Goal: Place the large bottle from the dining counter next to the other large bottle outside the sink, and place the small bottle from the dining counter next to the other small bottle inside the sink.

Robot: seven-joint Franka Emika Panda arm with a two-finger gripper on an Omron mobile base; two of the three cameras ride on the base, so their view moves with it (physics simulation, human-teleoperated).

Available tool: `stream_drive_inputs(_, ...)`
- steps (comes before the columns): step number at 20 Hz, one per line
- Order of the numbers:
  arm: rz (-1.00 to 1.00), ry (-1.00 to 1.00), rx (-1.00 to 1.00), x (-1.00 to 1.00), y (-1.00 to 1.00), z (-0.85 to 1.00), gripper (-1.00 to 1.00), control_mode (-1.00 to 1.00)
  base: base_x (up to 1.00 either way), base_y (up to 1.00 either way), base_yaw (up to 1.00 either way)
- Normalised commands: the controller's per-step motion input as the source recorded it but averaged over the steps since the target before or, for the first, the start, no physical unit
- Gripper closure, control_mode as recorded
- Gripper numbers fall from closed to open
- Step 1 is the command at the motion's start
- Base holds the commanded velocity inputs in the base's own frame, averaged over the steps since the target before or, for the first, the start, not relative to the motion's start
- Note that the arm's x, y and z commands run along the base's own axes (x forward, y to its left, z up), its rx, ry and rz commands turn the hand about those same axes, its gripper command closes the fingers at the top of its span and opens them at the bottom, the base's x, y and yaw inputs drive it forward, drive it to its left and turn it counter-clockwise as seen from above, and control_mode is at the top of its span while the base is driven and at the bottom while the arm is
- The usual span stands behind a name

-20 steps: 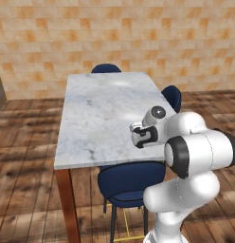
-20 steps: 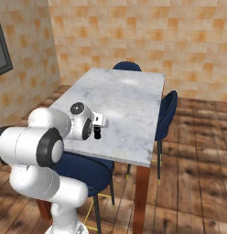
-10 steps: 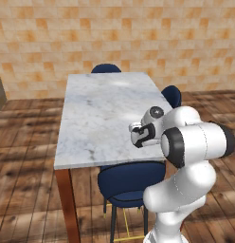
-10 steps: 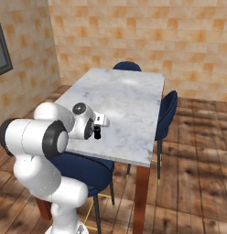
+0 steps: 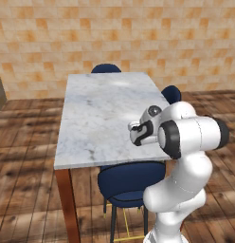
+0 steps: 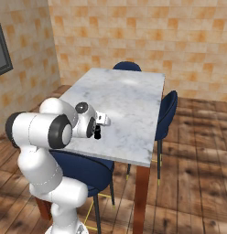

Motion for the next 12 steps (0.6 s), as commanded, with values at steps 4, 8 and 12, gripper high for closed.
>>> stream_drive_inputs(4, 0.00, 0.00, 0.00, 0.22, 0.00, -0.12, -1.00, -1.00, 0.00, 0.00, 0.00)
stream_drive_inputs(8, 0.00, 0.00, 0.00, 0.21, 0.00, -0.11, -1.00, -1.00, 0.00, 0.00, 0.00)
stream_drive_inputs(12, 0.00, 0.00, 0.00, 0.18, 0.00, -0.11, -1.00, -1.00, 0.00, 0.00, 0.00)
